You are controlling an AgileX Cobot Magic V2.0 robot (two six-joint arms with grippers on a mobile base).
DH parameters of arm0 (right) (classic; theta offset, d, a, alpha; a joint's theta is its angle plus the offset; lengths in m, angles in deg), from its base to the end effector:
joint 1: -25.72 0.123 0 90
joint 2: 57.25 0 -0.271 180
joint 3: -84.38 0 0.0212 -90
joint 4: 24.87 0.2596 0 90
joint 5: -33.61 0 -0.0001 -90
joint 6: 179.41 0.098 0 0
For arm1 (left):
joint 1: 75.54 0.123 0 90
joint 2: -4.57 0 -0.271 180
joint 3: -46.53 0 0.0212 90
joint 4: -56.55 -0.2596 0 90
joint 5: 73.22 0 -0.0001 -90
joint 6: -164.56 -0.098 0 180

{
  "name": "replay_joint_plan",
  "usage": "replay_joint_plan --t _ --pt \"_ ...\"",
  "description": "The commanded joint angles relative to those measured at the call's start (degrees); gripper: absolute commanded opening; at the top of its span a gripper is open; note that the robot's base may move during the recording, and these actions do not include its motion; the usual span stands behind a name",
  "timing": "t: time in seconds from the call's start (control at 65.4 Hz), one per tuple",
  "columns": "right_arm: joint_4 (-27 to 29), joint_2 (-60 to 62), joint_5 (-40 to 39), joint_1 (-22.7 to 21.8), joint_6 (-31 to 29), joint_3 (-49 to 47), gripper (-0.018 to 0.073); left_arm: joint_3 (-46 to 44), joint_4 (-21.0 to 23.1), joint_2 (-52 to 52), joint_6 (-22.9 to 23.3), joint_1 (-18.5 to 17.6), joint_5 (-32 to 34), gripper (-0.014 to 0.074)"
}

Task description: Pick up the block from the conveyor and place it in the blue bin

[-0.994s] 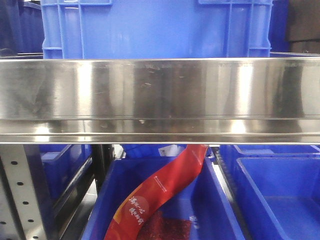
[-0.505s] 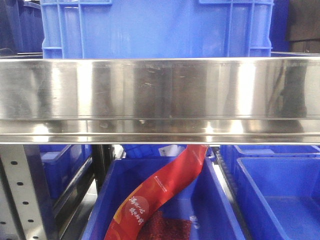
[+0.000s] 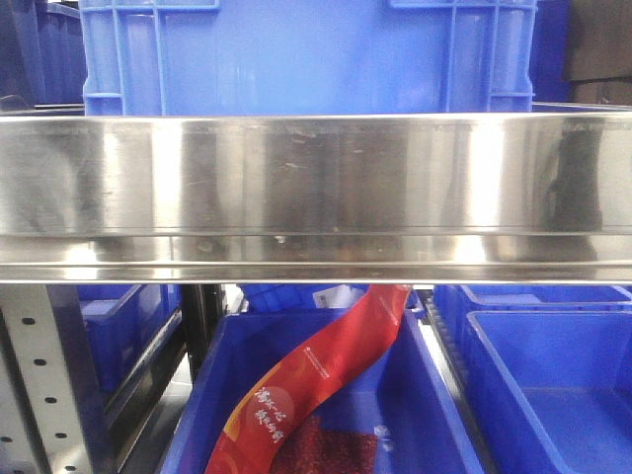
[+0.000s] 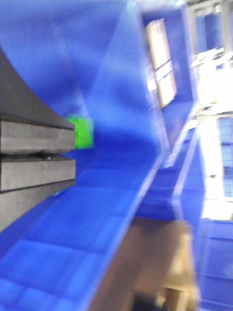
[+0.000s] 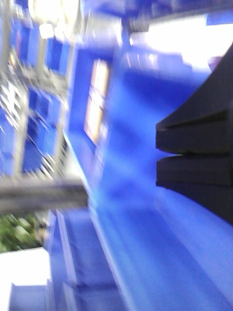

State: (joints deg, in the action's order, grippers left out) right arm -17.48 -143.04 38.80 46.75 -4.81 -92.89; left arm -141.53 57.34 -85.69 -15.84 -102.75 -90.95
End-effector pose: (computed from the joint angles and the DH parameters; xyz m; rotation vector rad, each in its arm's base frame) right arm 0.3140 0.1220 0.4148 -0.2812 1.6200 0.3167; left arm 0.3129 -0.1613 0.4332 0.4111 1.7086 -0.3553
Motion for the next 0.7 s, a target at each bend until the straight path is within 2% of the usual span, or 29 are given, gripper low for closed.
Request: replay_joint_plan --t 0.0,0.184,0.306,0.459,0.688 --pt "0.53 4.06 -0.75 -2.01 0.29 2.54 -0.0160 2.05 0.37 3.98 -0.04 2.22 0.02 -0.0111" --pt "0.53 13.06 -2.41 -5.21 0.29 13.97 -0.0160 12.91 0.37 13.62 -0.04 6.74 1.92 -0.0111" --pt "0.65 19.68 -6.07 -6.56 0.29 24.90 -0.0160 24.20 0.58 21.62 0.40 9.73 5.09 -0.0111" --pt "0.75 28.25 -7.07 -6.62 0.29 35.41 -0.0160 37.99 0.58 32.09 0.70 14.31 7.18 -0.0111" --pt "0.90 37.92 -10.45 -6.62 0.29 49.56 -0.0160 55.19 3.45 48.82 0.70 21.66 8.08 -0.0111"
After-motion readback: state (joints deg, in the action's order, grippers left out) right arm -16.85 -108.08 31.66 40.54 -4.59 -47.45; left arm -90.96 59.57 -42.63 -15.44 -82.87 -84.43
